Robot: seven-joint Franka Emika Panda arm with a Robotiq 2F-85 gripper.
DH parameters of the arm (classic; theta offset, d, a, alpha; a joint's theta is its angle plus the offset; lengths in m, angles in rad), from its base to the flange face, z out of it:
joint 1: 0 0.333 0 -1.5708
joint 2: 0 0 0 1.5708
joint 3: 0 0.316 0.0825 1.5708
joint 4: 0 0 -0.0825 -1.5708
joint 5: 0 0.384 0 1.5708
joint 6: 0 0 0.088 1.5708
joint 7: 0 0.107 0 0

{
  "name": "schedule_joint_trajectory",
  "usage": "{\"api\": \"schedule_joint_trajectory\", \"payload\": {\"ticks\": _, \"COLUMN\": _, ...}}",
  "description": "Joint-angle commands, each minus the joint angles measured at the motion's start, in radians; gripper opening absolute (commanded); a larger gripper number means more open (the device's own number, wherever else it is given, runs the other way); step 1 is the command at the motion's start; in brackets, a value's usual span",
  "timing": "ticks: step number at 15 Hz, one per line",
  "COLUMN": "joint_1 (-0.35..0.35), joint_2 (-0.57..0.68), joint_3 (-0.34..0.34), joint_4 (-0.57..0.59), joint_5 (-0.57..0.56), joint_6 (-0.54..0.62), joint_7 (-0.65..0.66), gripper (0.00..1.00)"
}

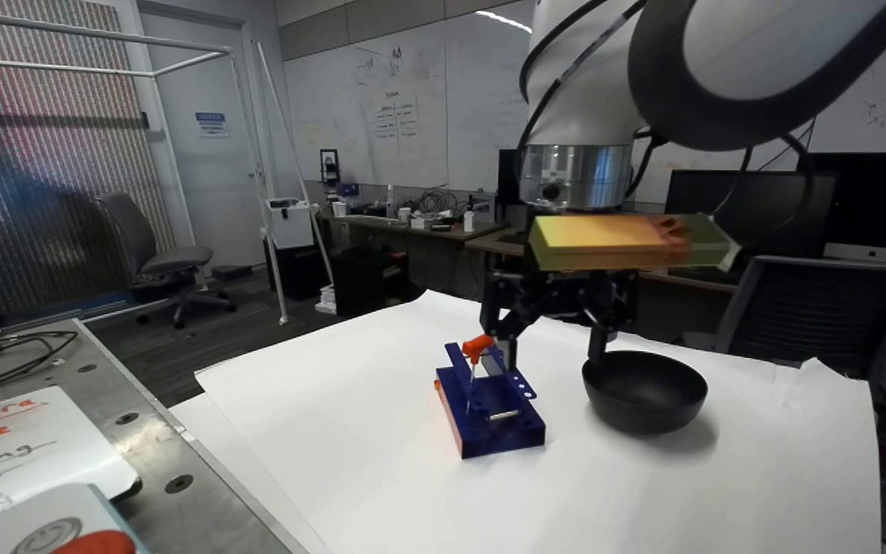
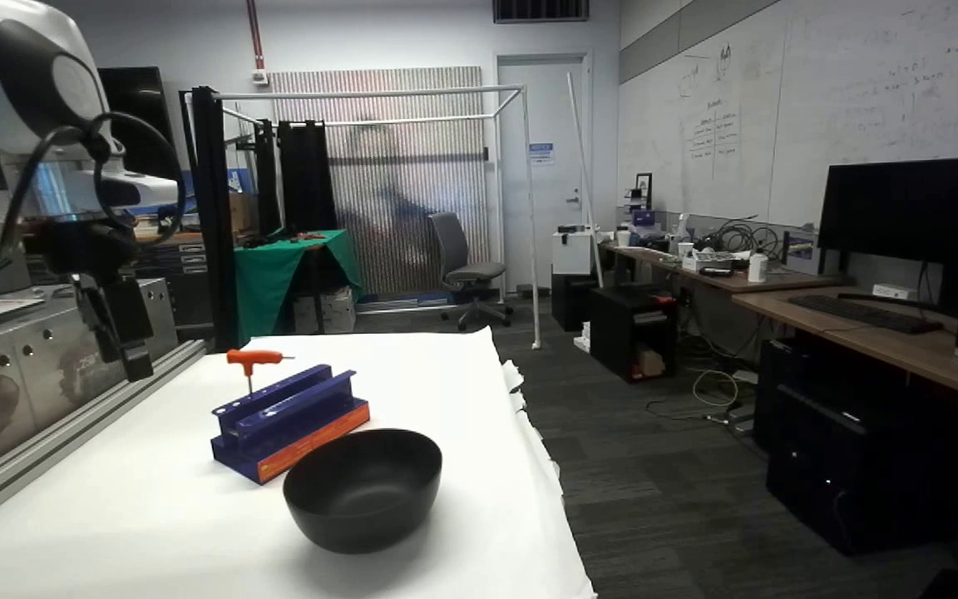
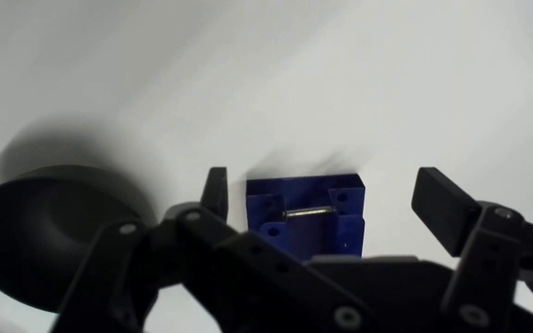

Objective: Put the screwdriver in the black bowl

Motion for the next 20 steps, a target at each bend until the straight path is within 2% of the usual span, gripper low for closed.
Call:
{"api": "schedule_joint_trajectory", "payload": {"ticks": 1, "joint_1": 0.068, "joint_2": 0.136, "joint_3": -0.044, "joint_4": 0.164, "joint_5": -0.108, "joint_6": 0.008, "joint_7": 0.265, "gripper": 1.0}}
{"api": "schedule_joint_trajectory", "payload": {"ticks": 5, "joint_1": 0.125, "joint_2": 0.235, "joint_3": -0.101, "joint_4": 0.287, "joint_5": -0.146, "joint_6": 0.0, "joint_7": 0.49, "gripper": 1.0}}
{"api": "schedule_joint_trajectory", "payload": {"ticks": 8, "joint_1": 0.136, "joint_2": 0.283, "joint_3": -0.14, "joint_4": 0.353, "joint_5": -0.124, "joint_6": 0.017, "joint_7": 0.562, "gripper": 1.0}}
{"api": "schedule_joint_trajectory", "payload": {"ticks": 14, "joint_1": 0.114, "joint_2": 0.357, "joint_3": -0.196, "joint_4": 0.451, "joint_5": -0.079, "joint_6": -0.003, "joint_7": 0.567, "gripper": 1.0}}
{"api": "schedule_joint_trajectory", "payload": {"ticks": 19, "joint_1": 0.104, "joint_2": 0.413, "joint_3": -0.203, "joint_4": 0.487, "joint_5": -0.011, "joint_6": -0.011, "joint_7": 0.541, "gripper": 1.0}}
{"api": "schedule_joint_trajectory", "payload": {"ticks": 20, "joint_1": 0.105, "joint_2": 0.42, "joint_3": -0.205, "joint_4": 0.491, "joint_5": -0.006, "joint_6": -0.012, "joint_7": 0.541, "gripper": 0.95}}
